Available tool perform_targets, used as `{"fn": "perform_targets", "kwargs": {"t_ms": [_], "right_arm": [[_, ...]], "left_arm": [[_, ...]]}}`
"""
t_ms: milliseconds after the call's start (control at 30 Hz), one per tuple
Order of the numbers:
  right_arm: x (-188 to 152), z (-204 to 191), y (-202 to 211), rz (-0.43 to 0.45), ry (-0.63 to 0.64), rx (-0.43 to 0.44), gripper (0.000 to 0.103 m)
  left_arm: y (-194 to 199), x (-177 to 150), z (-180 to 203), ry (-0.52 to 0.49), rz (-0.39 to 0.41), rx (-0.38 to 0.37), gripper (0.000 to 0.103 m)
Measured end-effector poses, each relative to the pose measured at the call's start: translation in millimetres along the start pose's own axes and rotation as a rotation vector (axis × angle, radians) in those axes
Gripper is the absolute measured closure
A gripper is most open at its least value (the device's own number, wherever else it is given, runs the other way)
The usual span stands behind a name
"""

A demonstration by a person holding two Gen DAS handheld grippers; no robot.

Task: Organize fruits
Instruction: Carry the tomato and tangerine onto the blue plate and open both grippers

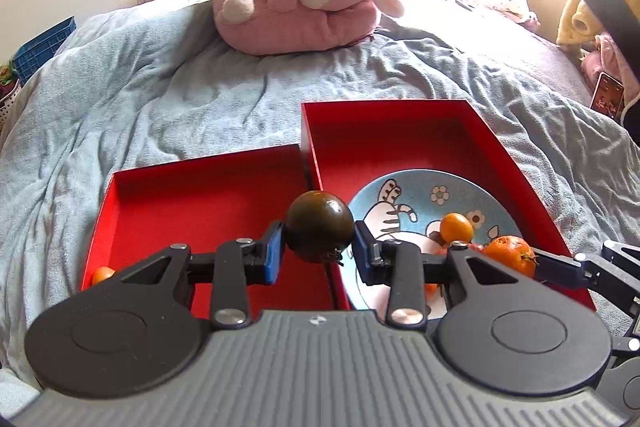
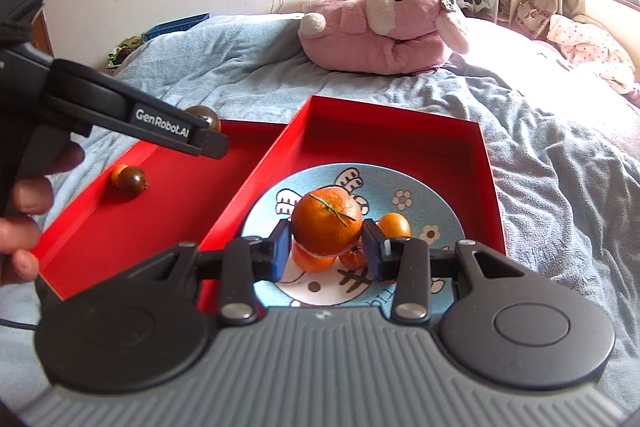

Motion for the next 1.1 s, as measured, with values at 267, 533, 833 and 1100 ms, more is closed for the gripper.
{"fn": "perform_targets", "kwargs": {"t_ms": [267,533,833,1100], "right_arm": [[-5,28,-19,-0.031,-0.029,-0.055,0.062],[-12,45,-35,-0.074,-0.038,-0.102,0.062],[-22,46,-47,-0.131,-0.031,-0.117,0.062],[-27,35,-54,-0.154,-0.019,-0.097,0.062]], "left_arm": [[-30,12,26,-0.041,-0.028,-0.054,0.061],[-65,11,46,-0.096,-0.07,-0.093,0.061],[-111,5,61,-0.148,-0.131,-0.11,0.061],[-127,-4,63,-0.16,-0.165,-0.11,0.061]]}}
Point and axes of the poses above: each gripper's, at about its wrist camera, not at the fingertips, and y roughly against the way its jaws point, z to its right, x to its top, the point moved 10 cm from there along -y, roughly the way its jaws point, and after that the axes turned 10 degrees about -x, right-handed, at the moved point
